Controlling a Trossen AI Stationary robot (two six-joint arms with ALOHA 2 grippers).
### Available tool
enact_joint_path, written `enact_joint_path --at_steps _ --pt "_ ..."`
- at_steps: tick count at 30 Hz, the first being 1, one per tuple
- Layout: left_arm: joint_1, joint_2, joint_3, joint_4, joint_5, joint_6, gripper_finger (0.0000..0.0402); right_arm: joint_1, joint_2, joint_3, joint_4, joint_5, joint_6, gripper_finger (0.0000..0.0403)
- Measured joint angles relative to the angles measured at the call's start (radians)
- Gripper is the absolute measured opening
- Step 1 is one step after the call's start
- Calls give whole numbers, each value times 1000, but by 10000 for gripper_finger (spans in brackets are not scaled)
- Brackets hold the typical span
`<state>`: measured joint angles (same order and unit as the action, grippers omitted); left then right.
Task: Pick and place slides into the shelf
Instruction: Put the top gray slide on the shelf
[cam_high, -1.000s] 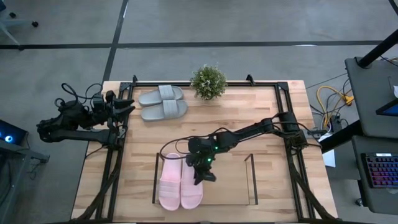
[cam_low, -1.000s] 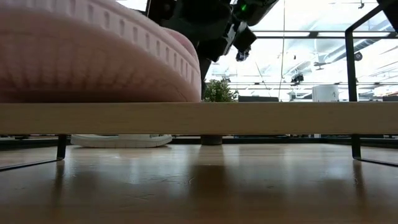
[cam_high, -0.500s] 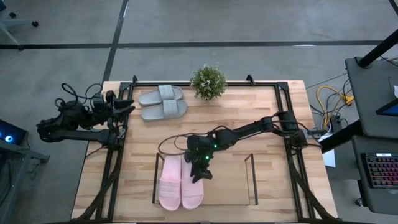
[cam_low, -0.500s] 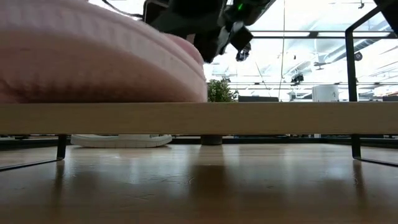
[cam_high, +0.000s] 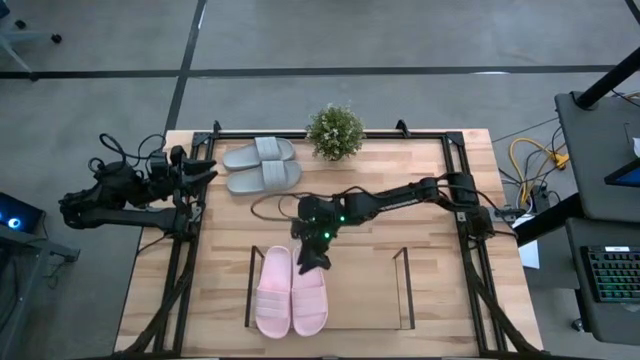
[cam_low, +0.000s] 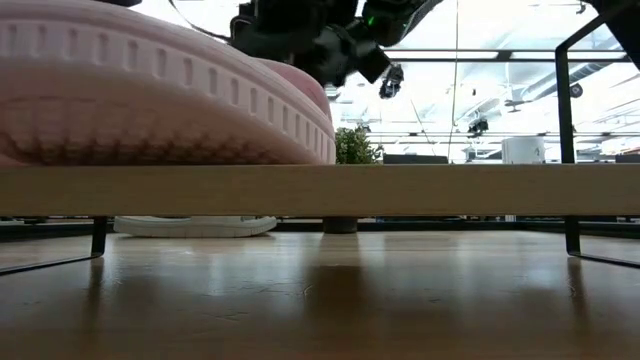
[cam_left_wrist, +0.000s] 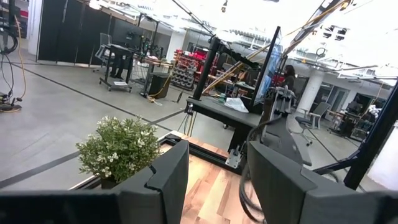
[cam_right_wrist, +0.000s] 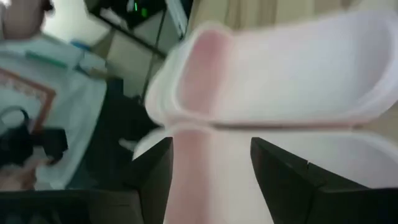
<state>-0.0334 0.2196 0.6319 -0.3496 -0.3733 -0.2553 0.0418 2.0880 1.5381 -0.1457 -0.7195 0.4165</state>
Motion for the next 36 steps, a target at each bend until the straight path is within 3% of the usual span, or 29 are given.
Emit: enact_joint_path --at_steps 9,16,24,29,33,36 --pt "0 0 0 0 0 0 151 -17 -4 165 5 174 26 205" --pt "0 0 0 0 6 0 151 -16 -4 369 0 209 25 205" --pt "0 0 0 0 6 98 151 22 -10 654 -85 322 -123 180" --pt "0 28 0 0 2 239 151 87 -39 809 -299 577 -267 142" --pt "0 92 0 12 2 312 151 134 -101 800 -448 830 -342 116" --pt "0 162 1 54 10 363 151 148 -131 799 -545 924 -317 102"
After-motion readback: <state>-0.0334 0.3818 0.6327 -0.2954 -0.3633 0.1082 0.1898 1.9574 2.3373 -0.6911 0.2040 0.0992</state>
